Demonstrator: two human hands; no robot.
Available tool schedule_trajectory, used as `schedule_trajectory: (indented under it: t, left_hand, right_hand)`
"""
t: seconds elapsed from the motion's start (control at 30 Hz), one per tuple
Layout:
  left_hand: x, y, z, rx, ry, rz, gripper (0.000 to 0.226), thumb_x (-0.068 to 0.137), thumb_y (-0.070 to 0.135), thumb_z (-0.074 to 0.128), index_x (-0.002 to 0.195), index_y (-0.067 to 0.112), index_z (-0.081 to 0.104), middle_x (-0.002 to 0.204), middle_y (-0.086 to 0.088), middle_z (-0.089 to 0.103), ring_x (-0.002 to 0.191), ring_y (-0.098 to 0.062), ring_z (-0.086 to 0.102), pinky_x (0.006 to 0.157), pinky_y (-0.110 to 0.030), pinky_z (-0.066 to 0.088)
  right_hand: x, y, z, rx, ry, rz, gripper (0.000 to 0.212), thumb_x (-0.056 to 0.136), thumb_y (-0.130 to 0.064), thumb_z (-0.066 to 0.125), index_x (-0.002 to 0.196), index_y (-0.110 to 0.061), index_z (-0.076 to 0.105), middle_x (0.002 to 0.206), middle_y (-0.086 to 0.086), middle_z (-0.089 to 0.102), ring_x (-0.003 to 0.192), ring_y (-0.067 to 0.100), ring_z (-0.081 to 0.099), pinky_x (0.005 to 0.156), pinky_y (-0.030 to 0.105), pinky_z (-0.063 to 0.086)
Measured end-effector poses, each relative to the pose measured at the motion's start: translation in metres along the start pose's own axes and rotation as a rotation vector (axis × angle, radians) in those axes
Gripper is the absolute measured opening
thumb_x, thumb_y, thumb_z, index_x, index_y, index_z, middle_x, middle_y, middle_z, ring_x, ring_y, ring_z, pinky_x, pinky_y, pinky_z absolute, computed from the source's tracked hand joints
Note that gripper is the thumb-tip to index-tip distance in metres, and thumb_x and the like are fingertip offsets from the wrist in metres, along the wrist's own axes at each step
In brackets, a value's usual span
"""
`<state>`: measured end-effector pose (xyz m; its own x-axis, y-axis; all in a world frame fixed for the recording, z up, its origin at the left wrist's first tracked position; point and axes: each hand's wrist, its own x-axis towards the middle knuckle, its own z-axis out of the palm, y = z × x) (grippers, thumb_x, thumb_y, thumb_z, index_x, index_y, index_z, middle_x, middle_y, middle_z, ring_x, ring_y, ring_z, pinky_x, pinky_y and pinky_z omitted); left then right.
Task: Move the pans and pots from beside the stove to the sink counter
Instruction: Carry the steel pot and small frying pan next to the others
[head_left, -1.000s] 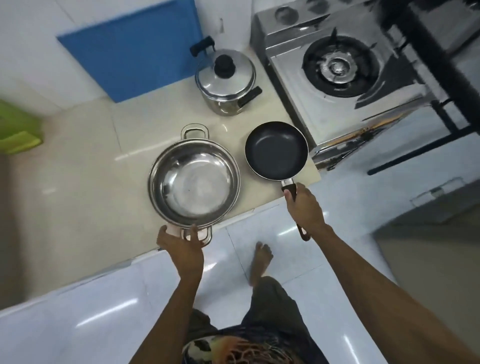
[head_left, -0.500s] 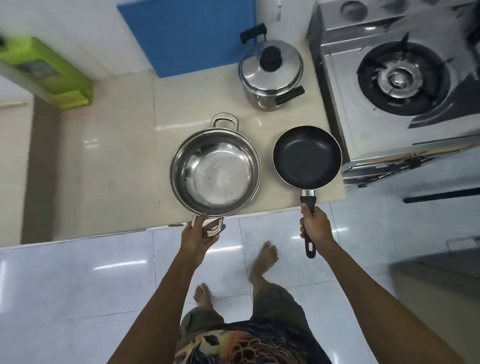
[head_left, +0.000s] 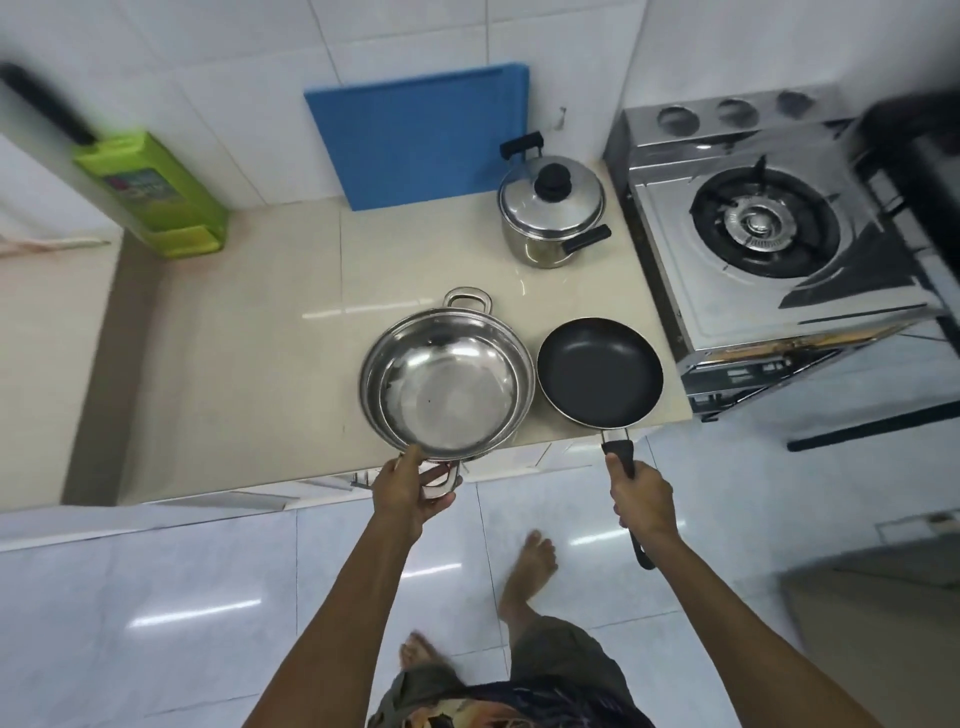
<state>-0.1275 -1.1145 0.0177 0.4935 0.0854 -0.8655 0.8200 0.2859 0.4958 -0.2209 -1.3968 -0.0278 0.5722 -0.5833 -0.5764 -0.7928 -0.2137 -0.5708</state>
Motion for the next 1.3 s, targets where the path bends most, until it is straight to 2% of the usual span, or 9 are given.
schedule_trajectory:
  t: [0.1, 0.27, 0.5, 0.6, 0.83, 1.0, 1.1, 1.2, 1.3]
  left_hand:
    - [-0.004, 0.004, -0.020, -0.008, -0.038, 0.004, 0.034, 0.088, 0.023, 0.072, 0.115, 0.009, 0.058, 0.116, -0.016, 0.071, 0.093, -0.043, 0.077, 0.055, -0.031, 0.059]
    - [-0.020, 0.006, -0.082, -0.002, -0.078, 0.024, 0.022, 0.087, 0.022, 0.070, 0.103, 0.008, 0.062, 0.104, -0.015, 0.076, 0.080, -0.035, 0.080, 0.048, -0.025, 0.055]
    - [-0.066, 0.008, -0.251, -0.113, 0.009, 0.181, 0.043, 0.082, 0.032, 0.079, 0.112, 0.006, 0.064, 0.115, -0.019, 0.077, 0.088, -0.039, 0.079, 0.052, -0.029, 0.057]
    - [-0.090, 0.020, -0.323, -0.179, 0.081, 0.235, 0.055, 0.086, 0.033, 0.076, 0.129, 0.004, 0.057, 0.121, -0.021, 0.074, 0.093, -0.041, 0.078, 0.051, -0.028, 0.055]
    - [-0.131, 0.050, -0.484, -0.453, 0.294, 0.365, 0.049, 0.086, 0.030, 0.077, 0.126, 0.007, 0.060, 0.115, -0.021, 0.077, 0.107, -0.039, 0.074, 0.047, -0.027, 0.054]
    - [-0.141, 0.068, -0.605, -0.665, 0.429, 0.428, 0.042, 0.086, 0.027, 0.074, 0.120, 0.006, 0.062, 0.105, -0.019, 0.080, 0.084, -0.039, 0.079, 0.046, -0.024, 0.054]
    - [-0.139, 0.088, -0.676, -0.752, 0.500, 0.449, 0.035, 0.084, 0.023, 0.074, 0.113, 0.005, 0.063, 0.102, -0.021, 0.080, 0.082, -0.039, 0.079, 0.046, -0.023, 0.053]
    - [-0.133, 0.120, -0.750, -0.804, 0.570, 0.469, 0.027, 0.080, 0.021, 0.074, 0.101, 0.008, 0.064, 0.097, -0.021, 0.080, 0.080, -0.037, 0.080, 0.045, -0.022, 0.053]
    - [-0.128, 0.159, -0.817, -0.852, 0.634, 0.460, 0.030, 0.078, 0.021, 0.072, 0.104, 0.007, 0.064, 0.094, -0.019, 0.081, 0.081, -0.036, 0.080, 0.049, -0.023, 0.055]
  right_hand:
    - [-0.025, -0.001, 0.007, -0.012, 0.024, -0.014, 0.041, 0.100, -0.043, 0.053, 0.083, -0.007, 0.062, 0.074, 0.016, 0.068, 0.058, 0.026, 0.063, 0.043, 0.027, 0.048]
    - [-0.077, -0.011, 0.020, -0.026, 0.068, -0.074, 0.042, 0.100, -0.041, 0.053, 0.079, -0.006, 0.061, 0.073, 0.016, 0.067, 0.057, 0.027, 0.062, 0.042, 0.027, 0.046]
    - [-0.161, -0.069, 0.094, -0.036, 0.051, -0.295, 0.046, 0.101, -0.041, 0.051, 0.076, -0.004, 0.060, 0.068, 0.016, 0.067, 0.053, 0.030, 0.062, 0.048, 0.033, 0.050]
    - [-0.200, -0.111, 0.149, -0.028, -0.029, -0.385, 0.044, 0.100, -0.041, 0.051, 0.075, -0.005, 0.058, 0.063, 0.013, 0.064, 0.049, 0.028, 0.060, 0.047, 0.033, 0.050]
    - [-0.308, -0.219, 0.305, -0.112, -0.307, -0.649, 0.041, 0.100, -0.040, 0.051, 0.075, -0.009, 0.060, 0.069, 0.013, 0.068, 0.054, 0.026, 0.062, 0.045, 0.027, 0.045]
    - [-0.382, -0.284, 0.416, -0.197, -0.471, -0.816, 0.039, 0.100, -0.040, 0.052, 0.077, -0.010, 0.061, 0.074, 0.014, 0.069, 0.060, 0.029, 0.066, 0.036, 0.022, 0.042]
    - [-0.422, -0.320, 0.489, -0.248, -0.549, -0.898, 0.036, 0.100, -0.039, 0.052, 0.078, -0.012, 0.060, 0.071, 0.011, 0.066, 0.061, 0.028, 0.065, 0.034, 0.022, 0.042]
    - [-0.466, -0.360, 0.569, -0.277, -0.633, -0.969, 0.036, 0.101, -0.036, 0.053, 0.077, -0.011, 0.060, 0.059, 0.006, 0.062, 0.046, 0.020, 0.058, 0.038, 0.025, 0.042]
    - [-0.512, -0.401, 0.646, -0.301, -0.721, -0.974, 0.033, 0.102, -0.034, 0.052, 0.084, -0.009, 0.062, 0.062, 0.010, 0.064, 0.048, 0.022, 0.059, 0.041, 0.025, 0.043]
